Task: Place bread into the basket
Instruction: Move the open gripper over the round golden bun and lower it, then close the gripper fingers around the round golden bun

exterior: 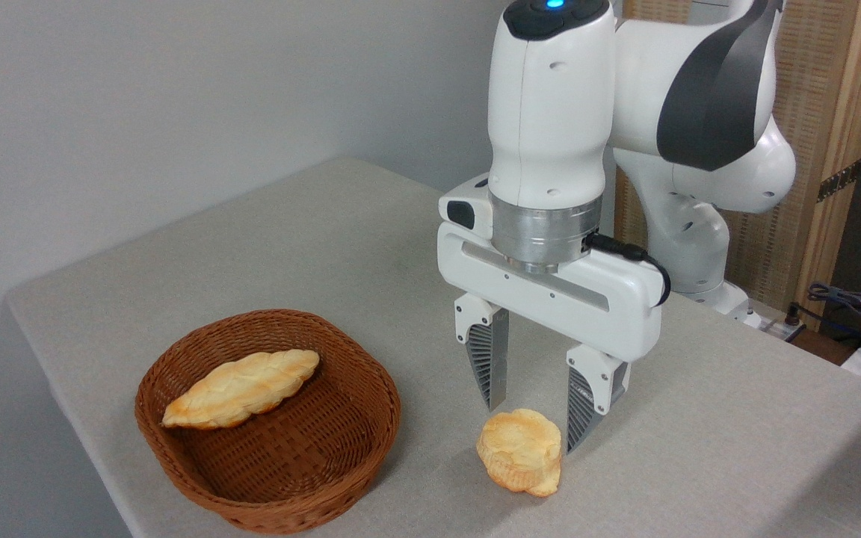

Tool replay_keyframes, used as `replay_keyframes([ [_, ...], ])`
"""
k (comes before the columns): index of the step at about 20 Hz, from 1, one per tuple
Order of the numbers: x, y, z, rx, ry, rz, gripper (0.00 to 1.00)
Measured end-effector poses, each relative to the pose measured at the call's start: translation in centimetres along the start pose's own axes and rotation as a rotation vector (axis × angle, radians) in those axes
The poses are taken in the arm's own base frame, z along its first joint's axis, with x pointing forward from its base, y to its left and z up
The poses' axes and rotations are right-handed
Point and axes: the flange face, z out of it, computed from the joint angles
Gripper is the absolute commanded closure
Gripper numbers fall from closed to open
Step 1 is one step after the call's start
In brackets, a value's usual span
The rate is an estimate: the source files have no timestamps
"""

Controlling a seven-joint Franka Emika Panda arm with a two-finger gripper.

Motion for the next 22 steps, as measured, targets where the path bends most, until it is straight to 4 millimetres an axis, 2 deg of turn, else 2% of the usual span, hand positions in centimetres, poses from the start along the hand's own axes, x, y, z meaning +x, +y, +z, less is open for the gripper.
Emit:
replay_keyframes([
  [5,-0.1,0.4,1.1,-0.01,-0.007,0.003,0.0],
  [22,0.3,1.0,1.8,-0.012,-0.008,0.018,0.0],
])
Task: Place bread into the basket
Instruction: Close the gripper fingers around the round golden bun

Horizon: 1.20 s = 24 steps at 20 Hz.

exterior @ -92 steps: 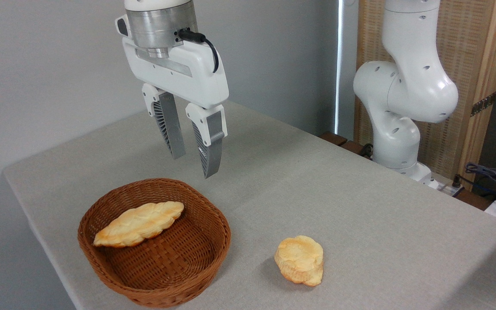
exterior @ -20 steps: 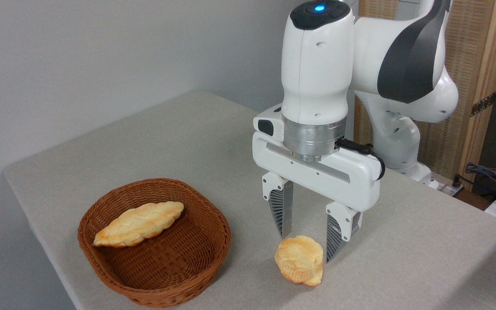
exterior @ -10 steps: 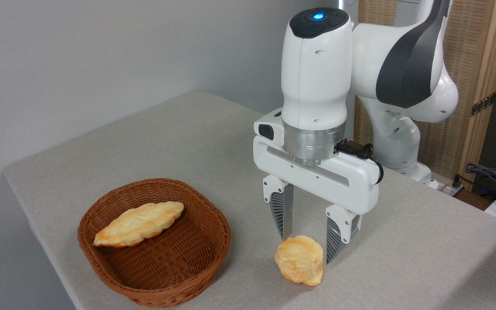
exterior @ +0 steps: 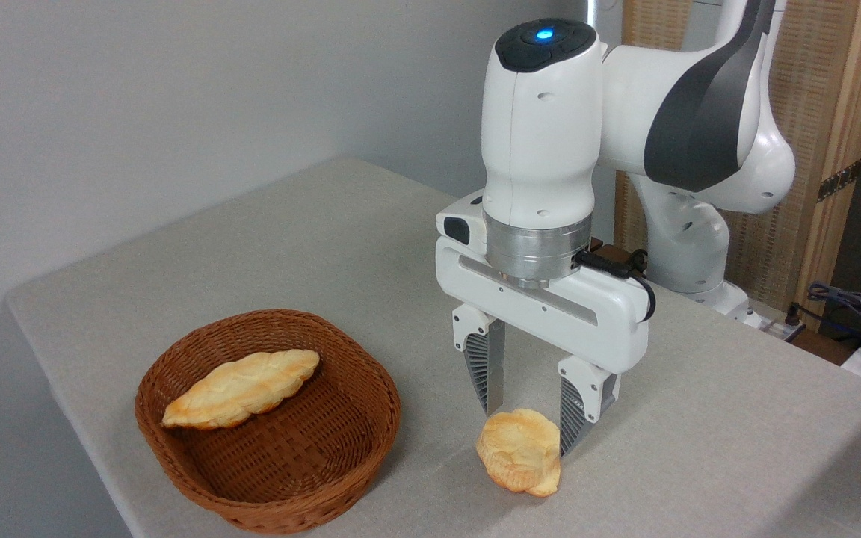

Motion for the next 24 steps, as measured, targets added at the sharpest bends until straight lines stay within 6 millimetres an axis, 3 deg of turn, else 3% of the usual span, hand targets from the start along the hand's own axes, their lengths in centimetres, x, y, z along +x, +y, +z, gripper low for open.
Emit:
replay_keyframes([
  [24,0.31,0.19,0.32,0.005,0.004,0.007,0.0],
])
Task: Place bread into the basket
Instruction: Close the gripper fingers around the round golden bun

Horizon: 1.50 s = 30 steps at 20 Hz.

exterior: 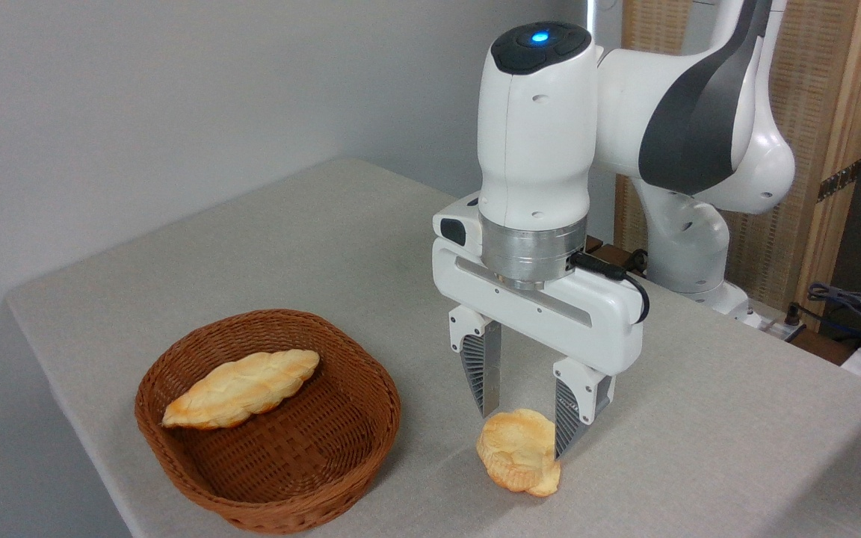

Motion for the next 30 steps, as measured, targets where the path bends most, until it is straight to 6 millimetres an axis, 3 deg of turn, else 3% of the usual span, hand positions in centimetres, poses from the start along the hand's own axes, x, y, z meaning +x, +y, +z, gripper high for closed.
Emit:
replay_keyframes([
  [6,-1.1,-0.8,0.1,-0.005,0.002,-0.007,0.0],
  [30,0.1,0.4,1.5,-0.001,0.006,0.028,0.0],
])
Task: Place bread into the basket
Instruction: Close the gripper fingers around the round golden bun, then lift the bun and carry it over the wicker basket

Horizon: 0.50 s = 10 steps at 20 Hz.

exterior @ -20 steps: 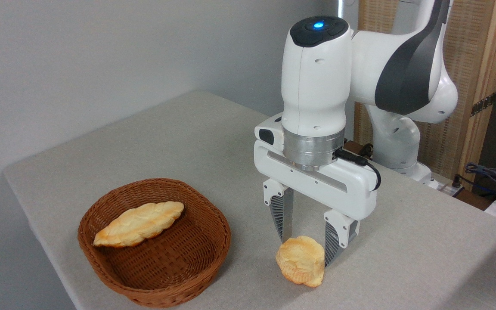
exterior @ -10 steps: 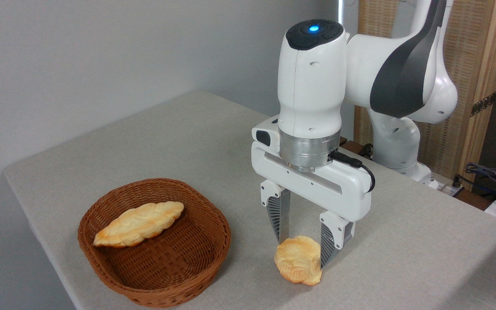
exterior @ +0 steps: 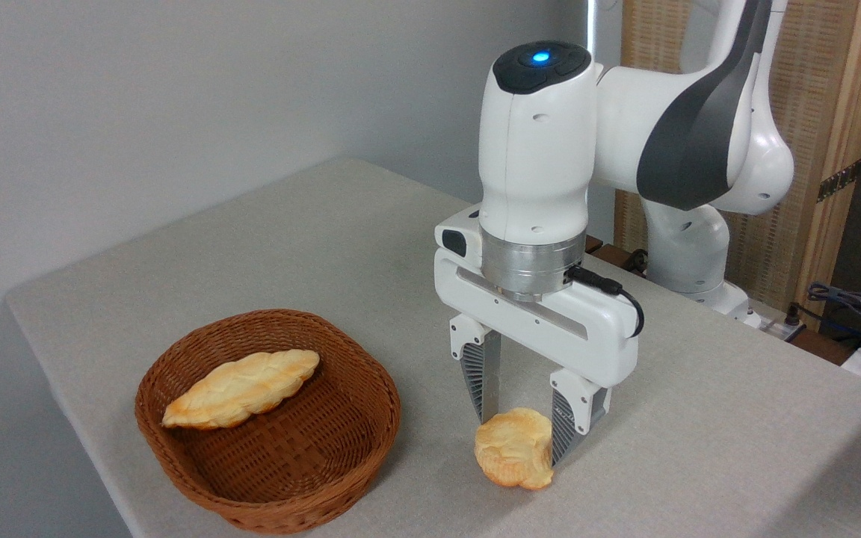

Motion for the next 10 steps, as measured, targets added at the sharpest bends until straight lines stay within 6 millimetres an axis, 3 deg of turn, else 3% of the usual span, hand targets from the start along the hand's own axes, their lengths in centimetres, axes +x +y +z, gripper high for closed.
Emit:
replay_keyframes([
  [3,0.12,0.27,0.3,-0.005,-0.004,0.005,0.02],
  [7,0.31,0.53,0.56,-0.01,-0.007,0.012,0.33],
  [10,0.76,0.94,0.76,-0.013,-0.01,0.025,0.47],
])
